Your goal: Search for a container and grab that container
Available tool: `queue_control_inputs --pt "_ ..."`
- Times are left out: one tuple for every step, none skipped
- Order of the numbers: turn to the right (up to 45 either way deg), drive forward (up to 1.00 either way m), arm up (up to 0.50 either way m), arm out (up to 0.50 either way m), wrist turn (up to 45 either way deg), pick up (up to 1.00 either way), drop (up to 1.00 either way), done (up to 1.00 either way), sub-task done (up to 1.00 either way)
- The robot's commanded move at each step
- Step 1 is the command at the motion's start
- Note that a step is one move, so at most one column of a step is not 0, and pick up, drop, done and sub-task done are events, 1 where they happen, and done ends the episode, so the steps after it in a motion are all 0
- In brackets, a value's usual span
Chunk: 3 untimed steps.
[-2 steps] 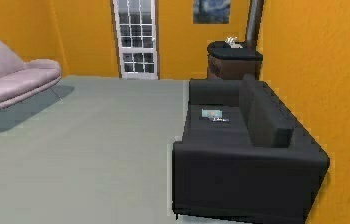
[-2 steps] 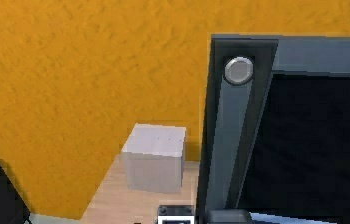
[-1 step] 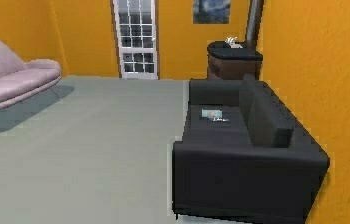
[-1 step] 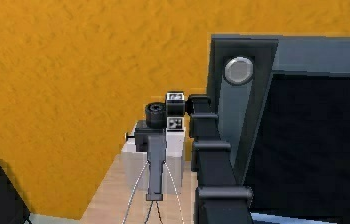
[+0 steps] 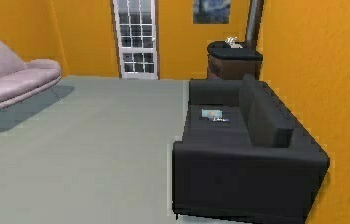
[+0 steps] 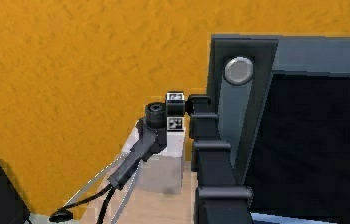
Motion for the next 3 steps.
queue_control_inputs --pt "0.0 0.00 0.00 0.00 45.0 0.00 0.00 0.00 0.00" --pt "0.0 0.00 0.00 0.00 45.0 0.00 0.00 0.00 0.00" --pt "0.0 0.00 0.00 0.00 45.0 0.00 0.00 0.00 0.00"
